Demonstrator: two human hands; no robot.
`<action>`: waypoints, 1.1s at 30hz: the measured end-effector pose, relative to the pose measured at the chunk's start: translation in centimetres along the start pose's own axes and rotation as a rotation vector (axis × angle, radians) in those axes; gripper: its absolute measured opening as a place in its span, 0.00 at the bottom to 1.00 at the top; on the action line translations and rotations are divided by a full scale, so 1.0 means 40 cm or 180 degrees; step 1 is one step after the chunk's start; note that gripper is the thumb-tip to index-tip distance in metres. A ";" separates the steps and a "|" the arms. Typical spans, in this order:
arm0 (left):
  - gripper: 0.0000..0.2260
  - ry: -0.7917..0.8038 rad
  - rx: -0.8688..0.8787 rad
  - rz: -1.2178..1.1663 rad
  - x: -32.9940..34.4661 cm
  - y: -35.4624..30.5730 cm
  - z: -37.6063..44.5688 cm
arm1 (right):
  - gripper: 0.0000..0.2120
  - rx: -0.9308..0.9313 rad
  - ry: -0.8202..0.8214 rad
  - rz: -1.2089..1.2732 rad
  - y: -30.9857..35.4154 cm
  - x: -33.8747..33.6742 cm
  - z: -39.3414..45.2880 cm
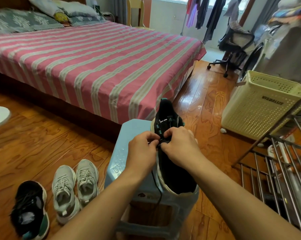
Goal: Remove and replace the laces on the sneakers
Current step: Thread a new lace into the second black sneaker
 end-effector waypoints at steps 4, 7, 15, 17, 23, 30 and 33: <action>0.05 -0.0045 -0.0260 -0.0258 -0.009 0.014 -0.002 | 0.17 -0.0120 0.0090 -0.0133 0.006 0.005 -0.015; 0.05 0.0020 -0.0579 -0.0534 -0.006 0.026 -0.006 | 0.15 0.0058 0.0094 0.0049 0.008 0.010 -0.007; 0.06 0.0104 -0.0429 -0.0607 -0.015 0.008 -0.009 | 0.04 0.0343 0.0255 0.1042 -0.026 -0.003 0.011; 0.06 0.0106 -0.0457 -0.0616 -0.013 0.004 -0.010 | 0.06 0.0488 0.0312 0.1392 -0.034 -0.008 0.007; 0.04 0.0055 -0.0426 -0.0609 -0.014 -0.009 -0.018 | 0.09 0.0592 0.0556 0.1808 -0.042 -0.030 -0.007; 0.04 0.0194 -0.0517 -0.0193 -0.015 0.000 -0.011 | 0.11 0.0615 0.0499 0.1782 -0.041 -0.011 -0.001; 0.04 0.0145 -0.0538 -0.0124 -0.021 0.010 -0.015 | 0.12 0.0598 0.0451 0.1713 -0.041 -0.011 0.002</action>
Point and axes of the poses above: each hand's wrist, its own z-axis towards the middle knuckle, its own x-axis out of the palm, y = z × x, the point moved 2 cm from there along z, towards the middle knuckle, and after that the axes turned 11 degrees about -y, right-handed, at the moved point
